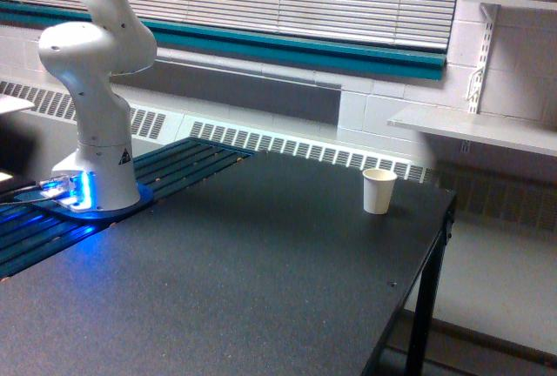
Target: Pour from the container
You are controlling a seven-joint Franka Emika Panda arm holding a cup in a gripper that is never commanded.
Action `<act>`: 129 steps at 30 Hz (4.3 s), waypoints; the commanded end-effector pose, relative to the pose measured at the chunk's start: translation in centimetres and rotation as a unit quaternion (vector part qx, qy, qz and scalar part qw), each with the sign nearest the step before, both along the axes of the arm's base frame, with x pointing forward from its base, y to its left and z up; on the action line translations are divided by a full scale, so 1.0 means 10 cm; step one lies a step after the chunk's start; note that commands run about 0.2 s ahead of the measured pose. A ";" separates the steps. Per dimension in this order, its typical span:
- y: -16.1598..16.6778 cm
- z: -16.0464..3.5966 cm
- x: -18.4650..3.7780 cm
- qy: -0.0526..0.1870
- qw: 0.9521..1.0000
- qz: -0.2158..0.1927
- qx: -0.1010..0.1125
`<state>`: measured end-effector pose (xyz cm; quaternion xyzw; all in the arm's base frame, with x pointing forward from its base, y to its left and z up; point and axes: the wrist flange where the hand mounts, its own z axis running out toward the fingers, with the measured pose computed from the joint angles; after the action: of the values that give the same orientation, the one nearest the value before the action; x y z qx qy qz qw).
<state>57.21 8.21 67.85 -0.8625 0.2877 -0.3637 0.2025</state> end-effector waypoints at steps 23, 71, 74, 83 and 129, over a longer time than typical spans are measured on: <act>1.41 -3.41 -0.26 0.245 0.931 0.168 -0.213; 1.58 -3.99 -1.24 0.153 0.825 0.304 -0.451; 1.58 -4.00 -1.27 0.154 0.822 0.307 -0.453; 1.59 -4.05 -1.31 0.160 0.810 0.320 -0.464; 1.80 -4.20 -1.08 0.201 0.744 0.363 -0.523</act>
<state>46.58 26.06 26.08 -0.9315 -0.2251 -0.1877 -0.2154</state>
